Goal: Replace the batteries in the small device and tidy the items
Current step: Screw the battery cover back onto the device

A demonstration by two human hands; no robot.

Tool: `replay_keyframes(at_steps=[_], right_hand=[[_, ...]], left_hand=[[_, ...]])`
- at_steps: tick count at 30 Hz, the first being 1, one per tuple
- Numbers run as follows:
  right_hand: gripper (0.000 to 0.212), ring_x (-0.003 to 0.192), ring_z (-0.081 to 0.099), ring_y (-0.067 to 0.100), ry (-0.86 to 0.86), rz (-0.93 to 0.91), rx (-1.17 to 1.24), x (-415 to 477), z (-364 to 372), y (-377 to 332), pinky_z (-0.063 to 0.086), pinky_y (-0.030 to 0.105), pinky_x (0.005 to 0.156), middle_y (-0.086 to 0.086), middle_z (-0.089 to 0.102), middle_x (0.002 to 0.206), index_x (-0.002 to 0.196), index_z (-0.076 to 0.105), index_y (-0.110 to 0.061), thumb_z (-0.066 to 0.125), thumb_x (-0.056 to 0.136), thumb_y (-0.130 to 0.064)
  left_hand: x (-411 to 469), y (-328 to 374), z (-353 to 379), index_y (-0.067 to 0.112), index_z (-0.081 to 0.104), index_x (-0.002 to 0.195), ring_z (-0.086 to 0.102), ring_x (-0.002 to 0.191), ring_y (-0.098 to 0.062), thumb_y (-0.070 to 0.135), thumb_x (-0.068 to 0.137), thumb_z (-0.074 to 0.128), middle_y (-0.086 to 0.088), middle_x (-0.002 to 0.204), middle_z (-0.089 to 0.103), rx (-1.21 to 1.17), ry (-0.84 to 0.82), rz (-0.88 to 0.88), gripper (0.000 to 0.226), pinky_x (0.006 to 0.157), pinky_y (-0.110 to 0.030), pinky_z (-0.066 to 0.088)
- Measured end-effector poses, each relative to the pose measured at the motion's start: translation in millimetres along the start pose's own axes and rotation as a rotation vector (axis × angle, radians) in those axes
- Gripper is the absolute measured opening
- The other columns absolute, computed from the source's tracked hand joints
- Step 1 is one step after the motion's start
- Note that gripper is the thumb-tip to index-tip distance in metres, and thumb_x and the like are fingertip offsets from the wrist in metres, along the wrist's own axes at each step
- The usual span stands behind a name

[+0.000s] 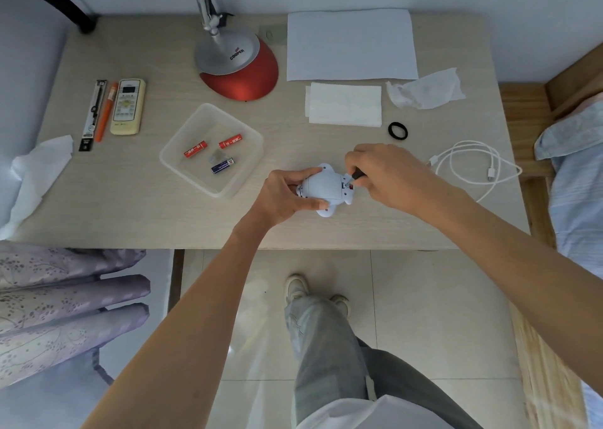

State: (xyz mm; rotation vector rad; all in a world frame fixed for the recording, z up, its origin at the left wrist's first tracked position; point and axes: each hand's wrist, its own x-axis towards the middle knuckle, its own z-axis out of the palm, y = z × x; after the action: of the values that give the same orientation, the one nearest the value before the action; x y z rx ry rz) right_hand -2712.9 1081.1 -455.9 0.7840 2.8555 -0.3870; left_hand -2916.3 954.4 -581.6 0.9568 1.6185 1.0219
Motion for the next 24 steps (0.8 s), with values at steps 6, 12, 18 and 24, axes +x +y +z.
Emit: replay_keyframes(at_steps=[6, 12, 18, 24], right_hand=[[0.007, 0.08, 0.062, 0.017, 0.169, 0.169, 0.185, -7, -14, 20, 0.055, 0.038, 0.076, -0.007, 0.071, 0.089, 0.095, 0.074, -0.019, 0.08, 0.092, -0.021], [0.011, 0.088, 0.075, 0.022, 0.441, 0.443, 0.218, -15, -5, 39, 0.062, 0.045, 0.081, -0.005, 0.081, 0.097, 0.1, 0.079, -0.023, 0.077, 0.089, -0.023], [0.009, 0.089, 0.075, 0.024, 0.482, 0.65, 0.28, -15, 33, 40, 0.061, 0.04, 0.077, -0.003, 0.081, 0.091, 0.096, 0.08, -0.022, 0.074, 0.089, -0.026], [0.011, 0.083, 0.074, 0.027, 0.44, 0.791, 0.412, -16, 78, 39, 0.062, 0.044, 0.079, 0.0, 0.079, 0.081, 0.086, 0.079, -0.018, 0.075, 0.088, -0.028]], left_hand=[[2, 3, -1, 0.017, 0.074, 0.136, 0.073, 0.121, -0.014, 0.015, 0.065, 0.104, 0.005, 0.13, 0.076, -0.004, -0.012, -0.024, 0.076, 0.104, -0.04, 0.061], [1, 2, -1, 0.017, 0.075, 0.135, 0.074, 0.119, -0.015, 0.016, 0.065, 0.104, 0.005, 0.128, 0.078, -0.018, -0.004, -0.035, 0.076, 0.104, -0.041, 0.061], [1, 1, -2, 0.015, 0.074, 0.136, 0.073, 0.122, -0.016, 0.015, 0.065, 0.104, 0.003, 0.13, 0.078, -0.026, -0.012, -0.035, 0.077, 0.104, -0.04, 0.061], [0, 2, -1, 0.016, 0.074, 0.136, 0.074, 0.12, -0.015, 0.016, 0.065, 0.104, 0.004, 0.128, 0.078, -0.034, -0.008, -0.034, 0.077, 0.104, -0.039, 0.061]])
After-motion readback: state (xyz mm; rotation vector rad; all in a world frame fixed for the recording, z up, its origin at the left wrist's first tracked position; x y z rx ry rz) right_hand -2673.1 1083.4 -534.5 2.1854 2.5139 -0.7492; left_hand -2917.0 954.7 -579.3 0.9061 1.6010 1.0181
